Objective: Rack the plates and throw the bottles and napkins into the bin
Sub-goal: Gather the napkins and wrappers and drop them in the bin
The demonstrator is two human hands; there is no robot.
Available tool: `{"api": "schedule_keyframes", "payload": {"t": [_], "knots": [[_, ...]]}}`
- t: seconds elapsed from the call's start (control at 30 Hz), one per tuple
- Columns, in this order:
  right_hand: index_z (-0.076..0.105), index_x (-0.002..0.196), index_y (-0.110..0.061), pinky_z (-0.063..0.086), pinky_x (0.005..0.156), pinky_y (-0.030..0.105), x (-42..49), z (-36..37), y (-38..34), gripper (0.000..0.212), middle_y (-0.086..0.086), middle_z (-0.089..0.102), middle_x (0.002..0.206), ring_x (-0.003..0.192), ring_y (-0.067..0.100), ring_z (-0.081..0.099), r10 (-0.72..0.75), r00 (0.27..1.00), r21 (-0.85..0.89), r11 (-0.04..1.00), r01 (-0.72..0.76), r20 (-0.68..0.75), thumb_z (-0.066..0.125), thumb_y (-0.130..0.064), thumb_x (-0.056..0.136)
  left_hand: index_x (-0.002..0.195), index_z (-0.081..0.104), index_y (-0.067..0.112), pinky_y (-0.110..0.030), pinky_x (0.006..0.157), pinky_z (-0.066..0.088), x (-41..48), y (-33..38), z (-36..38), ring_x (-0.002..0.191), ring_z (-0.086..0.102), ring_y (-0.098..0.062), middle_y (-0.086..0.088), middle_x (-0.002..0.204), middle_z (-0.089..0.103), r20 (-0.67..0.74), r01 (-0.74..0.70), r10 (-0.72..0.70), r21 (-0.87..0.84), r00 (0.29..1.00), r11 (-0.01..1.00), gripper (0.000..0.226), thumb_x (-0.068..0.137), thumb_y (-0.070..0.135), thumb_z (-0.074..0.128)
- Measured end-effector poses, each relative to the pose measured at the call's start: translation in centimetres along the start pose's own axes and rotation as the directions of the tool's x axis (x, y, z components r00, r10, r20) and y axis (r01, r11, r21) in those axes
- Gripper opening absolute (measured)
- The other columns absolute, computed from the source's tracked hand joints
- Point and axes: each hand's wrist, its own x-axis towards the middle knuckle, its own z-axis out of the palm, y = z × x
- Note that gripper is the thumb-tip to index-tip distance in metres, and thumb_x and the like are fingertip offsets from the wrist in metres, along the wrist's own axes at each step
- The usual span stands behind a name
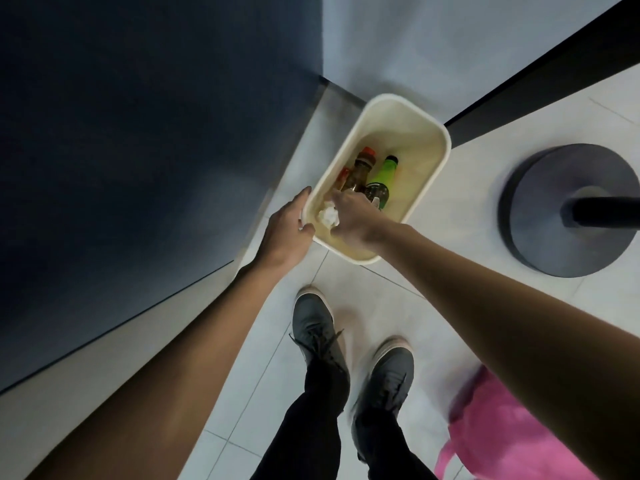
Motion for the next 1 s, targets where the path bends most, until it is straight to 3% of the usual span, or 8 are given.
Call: {"api": "schedule_keyframes", "payload": {"t": [0.13, 0.23, 0.33, 0.47, 0.6, 0.77, 0.87, 1.0], "knots": [[0.049, 0.133, -0.009, 0.047, 0.080, 0.031, 0.8, 0.4, 0.0, 0.053, 0.015, 0.056, 0.126, 0.110, 0.031, 0.057, 0.039, 0.997, -0.049, 0.998, -0.036, 0.067, 0.062, -0.002, 0.083, 0.150, 0.039, 0.027, -0.034, 0.098, 0.049, -0.2, 0.0, 0.1, 0.104, 0.063, -0.022, 0.000, 0.139, 0.056, 0.001, 0.017, -0.017, -0.033, 1.000, 0.999, 0.064, 0.091, 0.005, 0.052], [0.056, 0.128, -0.007, 0.044, 0.078, 0.028, -0.3, -0.9, 0.2, 0.044, 0.014, 0.062, 0.119, 0.110, 0.031, 0.059, 0.025, 0.999, -0.054, 0.998, -0.024, 0.023, 0.058, -0.004, 0.084, 0.151, 0.038, 0.023, -0.032, 0.095, 0.050, -1.1, 0.3, -0.2, 0.103, 0.065, -0.020, 0.000, 0.144, 0.052, 0.001, 0.043, -0.043, -0.086, 0.999, 0.995, 0.062, 0.093, 0.003, 0.052], [0.059, 0.126, -0.006, 0.043, 0.082, 0.028, -2.7, -3.2, 0.1, 0.041, 0.016, 0.065, 0.117, 0.113, 0.034, 0.057, 0.005, 1.000, -0.022, 1.000, -0.005, -0.001, 0.055, -0.003, 0.086, 0.149, 0.039, 0.019, -0.018, 0.084, 0.043, -2.9, 1.4, -1.0, 0.104, 0.062, -0.015, 0.002, 0.144, 0.050, -0.006, 0.088, -0.090, -0.108, 0.996, 0.990, 0.059, 0.094, 0.000, 0.049], [0.064, 0.124, -0.007, 0.045, 0.093, 0.033, -7.6, -6.0, -0.4, 0.038, 0.017, 0.067, 0.116, 0.112, 0.033, 0.058, -0.035, 0.998, 0.058, 0.998, 0.038, -0.053, 0.054, -0.003, 0.087, 0.144, 0.045, 0.017, -0.020, 0.086, 0.042, -6.6, 3.6, -2.5, 0.104, 0.056, -0.011, -0.002, 0.142, 0.048, -0.058, 0.123, -0.131, -0.129, 0.990, 0.984, 0.054, 0.093, 0.000, 0.050], [0.065, 0.124, -0.006, 0.043, 0.090, 0.023, -13.1, -7.9, -1.8, 0.035, 0.015, 0.069, 0.116, 0.107, 0.029, 0.064, -0.062, 0.994, 0.139, 0.988, 0.074, -0.086, 0.056, -0.003, 0.090, 0.130, 0.058, 0.017, -0.023, 0.083, 0.045, -11.3, 6.7, -4.0, 0.100, 0.060, -0.015, 0.005, 0.127, 0.057, -0.105, 0.103, -0.127, -0.208, 0.986, 0.973, 0.041, 0.093, 0.000, 0.052], [0.068, 0.115, -0.008, 0.048, 0.091, 0.029, -20.6, -10.1, -5.0, 0.026, 0.010, 0.071, 0.107, 0.097, 0.025, 0.066, -0.144, 0.977, 0.169, 0.971, 0.170, -0.157, 0.057, -0.005, 0.091, 0.102, 0.068, 0.025, -0.027, 0.073, 0.050, -17.9, 11.6, -6.3, 0.090, 0.067, -0.019, 0.010, 0.099, 0.071, -0.125, 0.076, -0.125, -0.337, 0.984, 0.939, 0.031, 0.091, 0.000, 0.056], [0.069, 0.109, -0.008, 0.047, 0.084, 0.019, -25.4, -12.1, -7.6, 0.021, 0.007, 0.071, 0.102, 0.090, 0.019, 0.064, -0.175, 0.962, 0.218, 0.951, 0.220, -0.211, 0.057, -0.004, 0.092, 0.091, 0.067, 0.033, -0.024, 0.070, 0.046, -22.5, 15.2, -8.1, 0.084, 0.068, -0.019, 0.007, 0.091, 0.073, -0.175, -0.001, -0.073, -0.391, 0.982, 0.920, 0.036, 0.090, -0.002, 0.057], [0.071, 0.103, -0.009, 0.038, 0.072, 0.002, -32.3, -14.8, -11.9, 0.019, 0.001, 0.069, 0.098, 0.082, 0.004, 0.056, -0.204, 0.947, 0.268, 0.925, 0.270, -0.248, 0.056, -0.002, 0.092, 0.091, 0.068, 0.030, -0.016, 0.066, 0.045, -29.8, 19.5, -11.1, 0.077, 0.067, -0.014, 0.005, 0.088, 0.072, -0.216, -0.007, -0.101, -0.447, 0.971, 0.895, 0.036, 0.091, -0.004, 0.056]]}}
